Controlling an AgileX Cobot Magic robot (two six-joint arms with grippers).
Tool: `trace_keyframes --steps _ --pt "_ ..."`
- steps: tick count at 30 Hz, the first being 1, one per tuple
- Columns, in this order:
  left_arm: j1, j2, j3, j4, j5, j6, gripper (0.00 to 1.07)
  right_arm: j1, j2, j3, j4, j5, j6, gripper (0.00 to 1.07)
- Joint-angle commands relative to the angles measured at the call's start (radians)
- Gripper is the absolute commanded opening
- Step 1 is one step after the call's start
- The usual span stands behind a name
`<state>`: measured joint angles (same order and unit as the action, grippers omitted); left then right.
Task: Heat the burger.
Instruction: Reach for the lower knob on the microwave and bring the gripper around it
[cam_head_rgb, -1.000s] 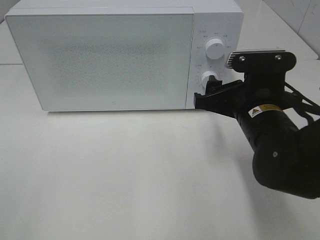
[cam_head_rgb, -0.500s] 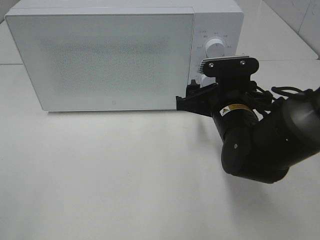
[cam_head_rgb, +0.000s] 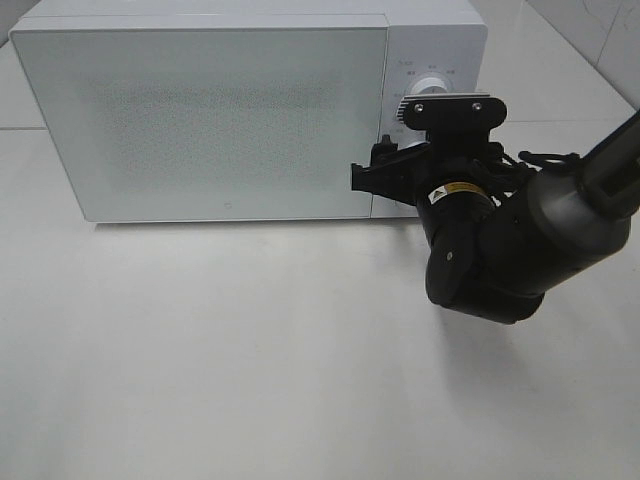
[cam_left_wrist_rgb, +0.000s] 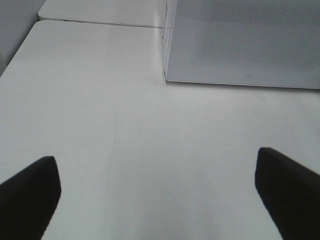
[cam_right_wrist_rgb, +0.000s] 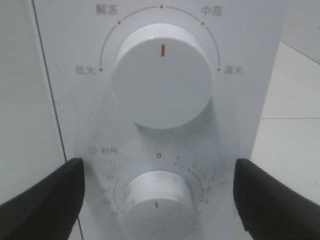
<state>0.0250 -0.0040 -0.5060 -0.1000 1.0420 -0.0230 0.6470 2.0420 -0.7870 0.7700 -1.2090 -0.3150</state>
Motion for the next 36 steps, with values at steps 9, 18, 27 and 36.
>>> trace_keyframes --steps 9,18,27,36 --pt "0.003 -0.027 0.0 -0.004 -0.011 -0.003 1.0 -0.02 0.041 -0.036 -0.016 -0.017 0.042 0.76" --pt "0.003 -0.027 0.0 -0.004 -0.011 -0.003 1.0 -0.02 0.043 -0.036 -0.014 -0.009 0.042 0.74" --pt "0.003 -0.027 0.0 -0.004 -0.011 -0.003 1.0 -0.02 0.043 -0.036 -0.014 0.03 0.042 0.37" --pt "0.003 -0.027 0.0 -0.004 -0.011 -0.003 1.0 -0.02 0.043 -0.036 -0.018 0.012 0.042 0.0"
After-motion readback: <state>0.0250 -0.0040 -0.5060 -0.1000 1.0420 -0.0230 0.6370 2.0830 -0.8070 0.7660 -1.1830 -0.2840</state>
